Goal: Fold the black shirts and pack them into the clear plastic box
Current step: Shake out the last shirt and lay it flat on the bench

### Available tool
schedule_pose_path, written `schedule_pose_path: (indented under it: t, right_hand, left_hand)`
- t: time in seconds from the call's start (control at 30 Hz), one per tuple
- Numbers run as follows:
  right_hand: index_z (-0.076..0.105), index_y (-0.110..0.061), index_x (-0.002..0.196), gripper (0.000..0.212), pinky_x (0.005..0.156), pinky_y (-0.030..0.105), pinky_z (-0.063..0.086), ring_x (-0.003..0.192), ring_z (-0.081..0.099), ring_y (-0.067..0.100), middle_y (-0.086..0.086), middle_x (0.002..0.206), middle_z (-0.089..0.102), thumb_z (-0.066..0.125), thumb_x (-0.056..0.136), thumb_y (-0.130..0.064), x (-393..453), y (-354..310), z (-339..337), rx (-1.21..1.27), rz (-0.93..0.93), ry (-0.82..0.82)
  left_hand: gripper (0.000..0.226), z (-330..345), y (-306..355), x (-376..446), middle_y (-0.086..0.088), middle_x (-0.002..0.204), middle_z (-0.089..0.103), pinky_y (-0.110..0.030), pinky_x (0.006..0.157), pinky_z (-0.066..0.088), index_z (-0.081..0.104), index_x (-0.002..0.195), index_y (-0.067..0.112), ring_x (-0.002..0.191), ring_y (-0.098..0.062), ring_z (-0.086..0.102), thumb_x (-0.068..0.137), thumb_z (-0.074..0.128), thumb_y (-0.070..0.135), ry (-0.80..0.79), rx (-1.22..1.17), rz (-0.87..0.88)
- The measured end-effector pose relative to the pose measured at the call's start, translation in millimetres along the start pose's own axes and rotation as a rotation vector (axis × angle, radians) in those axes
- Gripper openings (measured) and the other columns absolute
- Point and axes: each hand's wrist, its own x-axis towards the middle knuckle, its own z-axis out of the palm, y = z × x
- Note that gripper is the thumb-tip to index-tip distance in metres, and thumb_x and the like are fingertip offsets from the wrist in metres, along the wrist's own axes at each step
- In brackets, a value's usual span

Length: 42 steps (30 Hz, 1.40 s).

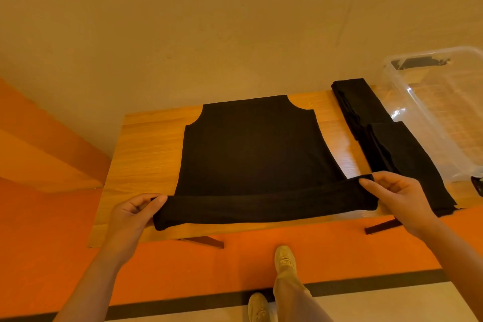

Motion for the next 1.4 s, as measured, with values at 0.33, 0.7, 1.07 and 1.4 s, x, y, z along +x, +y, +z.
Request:
schedule_pose_path:
  t: [0.33, 0.7, 1.07, 1.4]
  right_hand:
    - [0.075, -0.034, 0.077, 0.015, 0.068, 0.011, 0.052, 0.076, 0.069, 0.009, -0.002, 0.078, 0.073, 0.066, 0.081, -0.022, 98, -17, 5, 0.020, 0.026, -0.056]
    - [0.069, -0.011, 0.105, 0.019, 0.069, 0.020, 0.056, 0.084, 0.071, 0.011, 0.004, 0.095, 0.073, 0.063, 0.091, -0.023, 295, 3, 32, -0.015, 0.179, 0.141]
    - [0.049, -0.013, 0.137, 0.043, 0.112, 0.039, 0.033, 0.135, 0.037, 0.015, 0.003, 0.144, 0.045, 0.049, 0.097, -0.030, 259, 46, 89, -0.734, -0.255, -0.035]
    - [0.022, -0.023, 0.152, 0.057, 0.120, 0.042, 0.009, 0.149, 0.007, 0.015, -0.002, 0.161, 0.014, 0.021, 0.101, -0.048, 172, 79, 105, -1.084, -0.264, -0.148]
  left_hand:
    - [0.007, 38, 35, 85, 0.011, 0.076, 0.073, -0.017, 0.057, 0.055, 0.071, 0.091, 0.016, 0.076, -0.004, 0.068, 0.089, 0.064, 0.014, 0.066, 0.132, 0.000]
    - [0.016, 88, 64, 278, 0.003, 0.094, 0.069, -0.024, 0.077, 0.049, 0.070, 0.100, 0.016, 0.094, -0.016, 0.064, 0.092, 0.064, 0.028, 0.249, 0.288, 0.098]
    - [0.049, 153, -23, 232, -0.006, 0.150, 0.039, -0.045, 0.114, 0.028, 0.046, 0.140, 0.014, 0.140, -0.021, 0.033, 0.100, 0.038, 0.040, 0.039, 1.166, 0.552]
    - [0.067, 127, -66, 155, -0.005, 0.160, 0.017, -0.045, 0.120, 0.012, 0.022, 0.152, 0.018, 0.149, -0.021, 0.009, 0.097, 0.019, 0.057, 0.087, 1.313, 0.277]
